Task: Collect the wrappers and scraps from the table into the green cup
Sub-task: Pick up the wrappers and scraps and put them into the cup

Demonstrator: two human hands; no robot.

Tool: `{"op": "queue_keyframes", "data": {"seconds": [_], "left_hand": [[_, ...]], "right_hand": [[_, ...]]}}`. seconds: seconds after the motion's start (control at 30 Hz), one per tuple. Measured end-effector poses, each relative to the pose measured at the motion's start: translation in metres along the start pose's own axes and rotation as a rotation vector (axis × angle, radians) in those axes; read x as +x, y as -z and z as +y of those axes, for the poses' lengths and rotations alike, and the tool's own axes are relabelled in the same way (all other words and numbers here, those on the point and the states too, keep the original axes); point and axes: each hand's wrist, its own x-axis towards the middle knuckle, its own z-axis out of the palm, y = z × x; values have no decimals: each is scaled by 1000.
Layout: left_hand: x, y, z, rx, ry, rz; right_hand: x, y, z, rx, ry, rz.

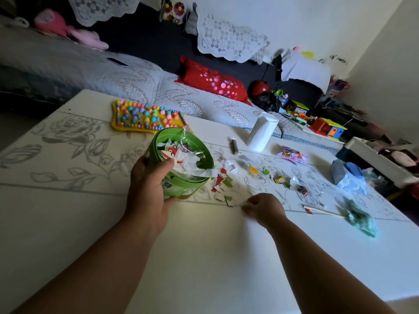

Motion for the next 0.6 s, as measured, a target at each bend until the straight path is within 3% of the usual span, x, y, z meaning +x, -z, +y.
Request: {"op": "queue_keyframes", "data": {"seconds": [0.2, 0.43, 0.6], "left_hand": [[4, 4, 3, -7, 0, 3], [8, 6, 6, -15, 12, 8], [9, 9, 9, -18, 10, 18]], "right_hand": [[6, -1, -13, 399, 1, -120], [16, -17, -37, -94, 139, -166], [19, -23, -43, -147, 84, -121]]}}
